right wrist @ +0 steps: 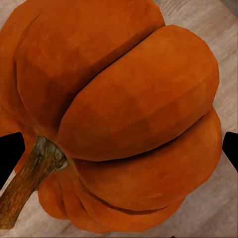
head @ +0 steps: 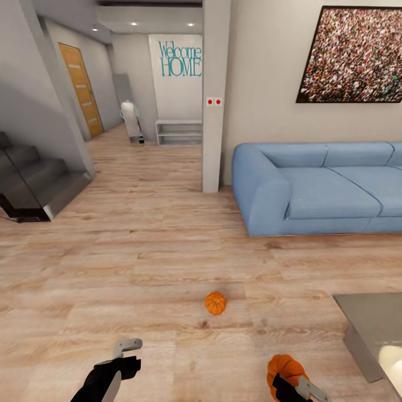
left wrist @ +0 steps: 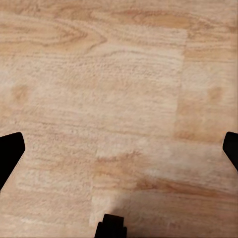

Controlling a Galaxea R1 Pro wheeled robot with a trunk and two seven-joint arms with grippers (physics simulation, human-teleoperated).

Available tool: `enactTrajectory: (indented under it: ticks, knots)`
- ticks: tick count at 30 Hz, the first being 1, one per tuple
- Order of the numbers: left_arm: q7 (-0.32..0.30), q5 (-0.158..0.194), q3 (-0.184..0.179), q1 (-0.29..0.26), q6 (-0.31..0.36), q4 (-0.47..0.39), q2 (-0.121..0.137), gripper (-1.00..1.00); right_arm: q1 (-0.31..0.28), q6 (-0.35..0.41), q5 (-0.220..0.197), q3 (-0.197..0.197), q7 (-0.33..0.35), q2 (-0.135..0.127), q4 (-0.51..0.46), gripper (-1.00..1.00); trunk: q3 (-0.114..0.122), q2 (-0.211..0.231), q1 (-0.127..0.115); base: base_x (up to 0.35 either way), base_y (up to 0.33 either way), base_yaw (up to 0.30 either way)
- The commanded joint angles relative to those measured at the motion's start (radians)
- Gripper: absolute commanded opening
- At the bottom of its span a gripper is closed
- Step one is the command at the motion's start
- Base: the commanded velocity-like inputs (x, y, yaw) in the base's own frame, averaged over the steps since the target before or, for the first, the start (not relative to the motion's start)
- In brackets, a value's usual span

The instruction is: Place each of the two pumpkins and all three candles from the living room inside a cabinet in the living room (use any cabinet), then make sure every cabinet is closed, and position the cauldron so it is next to a table in the living room.

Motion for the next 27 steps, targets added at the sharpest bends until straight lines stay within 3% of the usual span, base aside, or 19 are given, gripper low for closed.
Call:
enactTrajectory:
  ticks: [1,27]
  knots:
    - [0.000,0.000,0.000,0.000,0.000,0.000,0.000,1.00,0.000,0.000,0.003,0.000,0.000,0.000,0.000,-1.00,0.000,0.000,0.000,0.331,0.000,0.000]
    - [0.000,0.000,0.000,0.000,0.000,0.001,0.000,1.00,0.000,-0.005,0.004,0.000,0.000,0.000,0.000,-1.00,0.000,0.000,0.000,0.331,-0.025,0.000]
